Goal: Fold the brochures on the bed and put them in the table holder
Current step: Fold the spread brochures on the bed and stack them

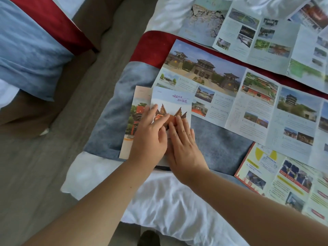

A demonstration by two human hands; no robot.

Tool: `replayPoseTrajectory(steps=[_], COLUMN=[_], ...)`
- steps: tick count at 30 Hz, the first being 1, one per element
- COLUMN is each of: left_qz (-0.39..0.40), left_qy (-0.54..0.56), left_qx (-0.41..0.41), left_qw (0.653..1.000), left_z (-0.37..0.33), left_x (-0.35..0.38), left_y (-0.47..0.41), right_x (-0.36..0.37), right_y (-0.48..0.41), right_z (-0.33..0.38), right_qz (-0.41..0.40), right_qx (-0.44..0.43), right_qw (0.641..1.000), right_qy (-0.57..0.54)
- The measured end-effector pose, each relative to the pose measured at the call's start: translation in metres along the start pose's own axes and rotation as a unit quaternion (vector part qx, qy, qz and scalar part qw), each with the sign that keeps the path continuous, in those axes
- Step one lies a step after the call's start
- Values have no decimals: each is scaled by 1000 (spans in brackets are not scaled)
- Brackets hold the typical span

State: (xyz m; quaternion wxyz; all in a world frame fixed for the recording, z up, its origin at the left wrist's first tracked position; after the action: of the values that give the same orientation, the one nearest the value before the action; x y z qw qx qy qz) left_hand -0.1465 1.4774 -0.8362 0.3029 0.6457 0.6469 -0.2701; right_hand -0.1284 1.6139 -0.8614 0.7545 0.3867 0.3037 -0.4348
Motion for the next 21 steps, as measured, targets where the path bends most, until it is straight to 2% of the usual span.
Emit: replayPoseTrajectory(steps=[10, 13, 21], left_qz=[12, 36, 31], left_qy=[-13, -26, -15], left_qx=[-25, -8, 2], left_qw=[1000, 999, 999], left_z=[51, 59, 60], left_x=[-31, -29, -19], left_y=[6, 9, 3], right_x=[24, 29, 28], right_y=[-16, -18, -18], right_z=[49, 54, 51], right_qz=[45, 56, 6], right_qx=[-24, -18, -25], right_qw=[998, 997, 999], right_qy=[43, 58, -24])
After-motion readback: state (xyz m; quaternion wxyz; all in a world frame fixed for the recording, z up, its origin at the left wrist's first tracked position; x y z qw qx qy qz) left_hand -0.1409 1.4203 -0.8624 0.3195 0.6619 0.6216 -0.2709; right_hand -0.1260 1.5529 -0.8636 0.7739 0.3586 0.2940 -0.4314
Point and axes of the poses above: each hand's wrist, its own y-axis away from the middle knuckle, its own x-axis out of the palm, z = x × y, the point moved 1 cm from there along -y, towards the middle knuckle, and after that the axes turned 5 degrees about x, right-handed, at the moved point
